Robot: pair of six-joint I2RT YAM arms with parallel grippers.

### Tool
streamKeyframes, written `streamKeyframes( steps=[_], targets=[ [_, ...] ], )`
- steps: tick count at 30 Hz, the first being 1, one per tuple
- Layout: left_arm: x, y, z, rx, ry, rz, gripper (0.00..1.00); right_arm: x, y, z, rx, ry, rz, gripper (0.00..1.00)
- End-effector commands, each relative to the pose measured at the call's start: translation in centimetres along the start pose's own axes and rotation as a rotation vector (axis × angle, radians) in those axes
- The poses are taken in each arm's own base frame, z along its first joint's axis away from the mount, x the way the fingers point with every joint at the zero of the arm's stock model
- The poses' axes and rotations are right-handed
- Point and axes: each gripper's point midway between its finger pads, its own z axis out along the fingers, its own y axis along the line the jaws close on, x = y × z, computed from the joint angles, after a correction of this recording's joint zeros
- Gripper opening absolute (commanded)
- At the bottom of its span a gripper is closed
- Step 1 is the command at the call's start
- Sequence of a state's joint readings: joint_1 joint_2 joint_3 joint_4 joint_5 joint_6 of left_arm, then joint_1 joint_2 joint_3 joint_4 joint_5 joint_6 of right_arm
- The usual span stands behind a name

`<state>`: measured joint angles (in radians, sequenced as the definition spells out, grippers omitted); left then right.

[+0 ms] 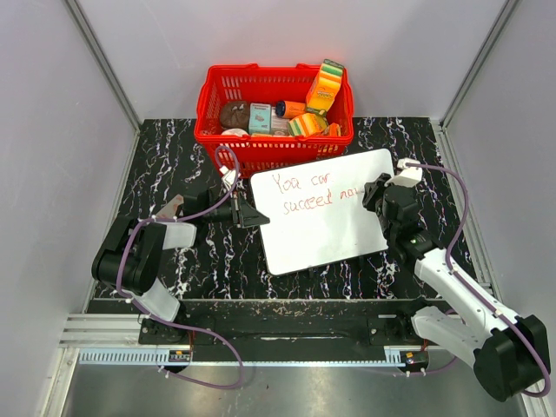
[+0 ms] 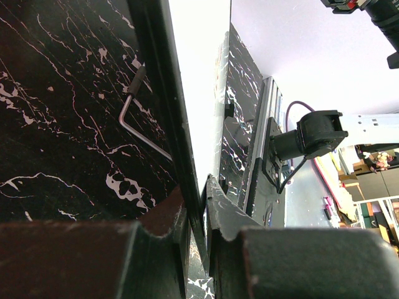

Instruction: Write a sentence on the whiteboard

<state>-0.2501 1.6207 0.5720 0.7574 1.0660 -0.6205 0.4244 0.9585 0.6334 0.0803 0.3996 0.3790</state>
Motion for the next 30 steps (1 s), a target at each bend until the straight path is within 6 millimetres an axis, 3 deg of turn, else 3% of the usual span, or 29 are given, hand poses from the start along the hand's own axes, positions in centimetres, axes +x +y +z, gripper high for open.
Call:
streamKeyframes(
  steps=[1, 11, 23, 30],
  targets=[
    [-0.7, -0.2, 0.5, 0.021, -0.016, 0.136, 0.00, 0.4, -0.5, 0.0, 0.016, 0.016, -0.002, 0.00],
    [-0.7, -0.2, 0.5, 0.021, -0.016, 0.136, 0.00, -0.5, -0.7, 0.2, 0.044, -0.008, 0.000, 0.00],
    [-0.7, -0.2, 0.5, 0.021, -0.017, 0.138, 0.00, -3.1, 0.3, 1.1, 0.037, -0.059, 0.009, 0.00],
    [-0.7, -0.2, 0.5, 0.021, -0.017, 0.138, 0.00, -3.4, 0.1, 1.2, 0.045, -0.067, 0.011, 0.00]
  ],
)
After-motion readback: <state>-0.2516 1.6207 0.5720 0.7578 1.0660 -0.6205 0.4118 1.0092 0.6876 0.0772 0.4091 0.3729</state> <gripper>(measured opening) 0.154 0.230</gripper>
